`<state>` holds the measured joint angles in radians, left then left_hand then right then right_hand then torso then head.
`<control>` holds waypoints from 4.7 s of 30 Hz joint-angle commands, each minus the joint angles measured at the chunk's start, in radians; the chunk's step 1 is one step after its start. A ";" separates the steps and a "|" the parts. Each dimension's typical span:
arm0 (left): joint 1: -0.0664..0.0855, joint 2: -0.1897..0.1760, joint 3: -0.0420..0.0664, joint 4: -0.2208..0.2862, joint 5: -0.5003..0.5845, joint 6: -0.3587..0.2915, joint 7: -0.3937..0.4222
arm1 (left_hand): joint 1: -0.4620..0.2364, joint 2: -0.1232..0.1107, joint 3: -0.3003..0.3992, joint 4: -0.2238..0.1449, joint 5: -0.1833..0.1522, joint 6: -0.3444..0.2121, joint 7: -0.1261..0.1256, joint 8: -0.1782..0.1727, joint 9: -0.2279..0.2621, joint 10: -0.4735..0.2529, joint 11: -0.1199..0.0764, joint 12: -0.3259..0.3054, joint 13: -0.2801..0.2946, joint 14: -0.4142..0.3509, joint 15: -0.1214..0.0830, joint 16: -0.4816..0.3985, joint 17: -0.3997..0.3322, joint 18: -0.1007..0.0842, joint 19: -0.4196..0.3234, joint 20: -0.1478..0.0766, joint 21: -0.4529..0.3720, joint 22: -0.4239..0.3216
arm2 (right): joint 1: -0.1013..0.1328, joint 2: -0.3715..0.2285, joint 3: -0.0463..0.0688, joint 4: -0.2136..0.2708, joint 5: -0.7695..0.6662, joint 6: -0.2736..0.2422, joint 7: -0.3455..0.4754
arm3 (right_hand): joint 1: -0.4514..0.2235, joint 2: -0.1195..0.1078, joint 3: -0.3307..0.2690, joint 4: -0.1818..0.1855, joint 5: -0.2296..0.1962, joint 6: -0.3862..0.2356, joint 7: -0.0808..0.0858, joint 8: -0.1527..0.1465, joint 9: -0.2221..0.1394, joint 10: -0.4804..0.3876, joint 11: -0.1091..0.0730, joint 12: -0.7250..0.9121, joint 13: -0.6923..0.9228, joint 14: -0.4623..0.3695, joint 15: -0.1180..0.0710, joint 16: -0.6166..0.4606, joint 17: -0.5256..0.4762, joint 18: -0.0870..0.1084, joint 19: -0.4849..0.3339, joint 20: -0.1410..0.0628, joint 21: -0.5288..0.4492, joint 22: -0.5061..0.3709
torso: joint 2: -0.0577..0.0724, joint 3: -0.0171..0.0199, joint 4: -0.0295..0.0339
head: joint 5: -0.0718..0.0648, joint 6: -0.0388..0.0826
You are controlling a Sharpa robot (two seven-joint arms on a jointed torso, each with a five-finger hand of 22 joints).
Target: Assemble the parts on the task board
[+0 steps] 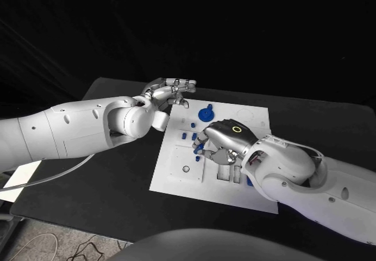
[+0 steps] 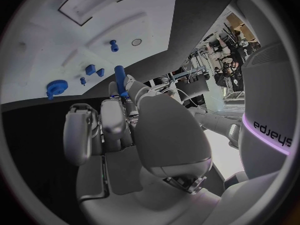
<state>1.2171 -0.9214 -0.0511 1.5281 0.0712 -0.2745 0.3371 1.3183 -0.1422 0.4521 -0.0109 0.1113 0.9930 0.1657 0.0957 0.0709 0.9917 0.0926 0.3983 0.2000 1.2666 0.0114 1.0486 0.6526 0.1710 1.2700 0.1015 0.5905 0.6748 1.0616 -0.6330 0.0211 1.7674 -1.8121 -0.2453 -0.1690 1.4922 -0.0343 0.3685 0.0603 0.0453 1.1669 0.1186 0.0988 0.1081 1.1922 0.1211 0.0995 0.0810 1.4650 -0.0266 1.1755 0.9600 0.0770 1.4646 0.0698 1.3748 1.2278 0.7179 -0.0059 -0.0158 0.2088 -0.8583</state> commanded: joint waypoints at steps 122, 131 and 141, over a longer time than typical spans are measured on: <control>0.000 -0.011 0.000 0.002 -0.006 0.028 -0.001 | 0.003 0.012 -0.008 -0.001 0.003 -0.008 -0.001 0.003 0.000 -0.013 0.004 0.011 0.002 -0.011 -0.001 -0.001 -0.006 0.010 -0.004 0.005 -0.006 -0.002 | 0.009 -0.435 -0.019 0.153 0.561 -0.025 -0.238 | -0.275 -0.020 -0.389 0.137 0.182 -0.217 -0.022 0.266 0.137 0.234 -0.112 1.233 1.226 0.063 -0.032 0.254 0.356 -0.037 0.047 -0.029 0.092 0.143 | -0.039 -0.0036 -0.0712 | -0.124 0.053; -0.001 -0.005 0.000 0.000 -0.006 0.033 -0.001 | 0.003 0.012 -0.008 -0.001 0.003 -0.008 -0.001 0.003 0.000 -0.013 0.004 0.011 0.002 -0.011 -0.001 -0.001 -0.006 0.010 -0.004 0.005 -0.006 -0.002 | -0.028 -0.417 -0.034 0.165 0.479 0.010 -0.388 | -0.300 -0.009 -0.478 0.199 0.193 -0.307 -0.021 0.382 0.219 0.248 -0.104 1.289 1.299 0.077 -0.029 0.313 0.459 -0.040 0.051 -0.026 0.102 0.161 | -0.042 -0.0031 -0.0831 | -0.140 0.056; -0.001 -0.002 -0.001 0.000 -0.006 0.037 -0.001 | 0.003 0.012 -0.008 -0.001 0.003 -0.008 -0.001 0.003 0.000 -0.013 0.004 0.011 0.002 -0.011 -0.001 -0.001 -0.006 0.010 -0.004 0.005 -0.006 -0.002 | -0.045 -0.355 -0.037 0.134 0.391 -0.010 -0.445 | -0.296 -0.011 -0.509 0.219 0.215 -0.344 -0.018 0.416 0.243 0.246 -0.101 1.290 1.306 0.079 -0.027 0.322 0.476 -0.041 0.052 -0.023 0.106 0.169 | -0.039 -0.0038 -0.0809 | -0.134 0.054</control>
<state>1.2161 -0.9246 -0.0522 1.5270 0.0702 -0.2608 0.3307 1.3223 -0.1381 0.4493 -0.0136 0.1113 0.9930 0.1656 0.0957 0.0709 0.9882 0.0962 0.4034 0.2011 1.2632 0.0075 1.0486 0.6477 0.1709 1.2700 0.1015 0.5905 0.6741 1.0182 -0.9926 -0.0160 1.9051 -1.3566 -0.2612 -0.5619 1.2014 -0.0458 -0.1351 0.2801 0.2575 0.8295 0.1026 0.5114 0.3500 1.4369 0.0161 1.3879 1.3082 1.4648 -0.0558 1.4932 1.3080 0.0453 1.4662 0.0428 1.4757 1.3079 0.6773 -0.0094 -0.0963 0.0720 -0.8019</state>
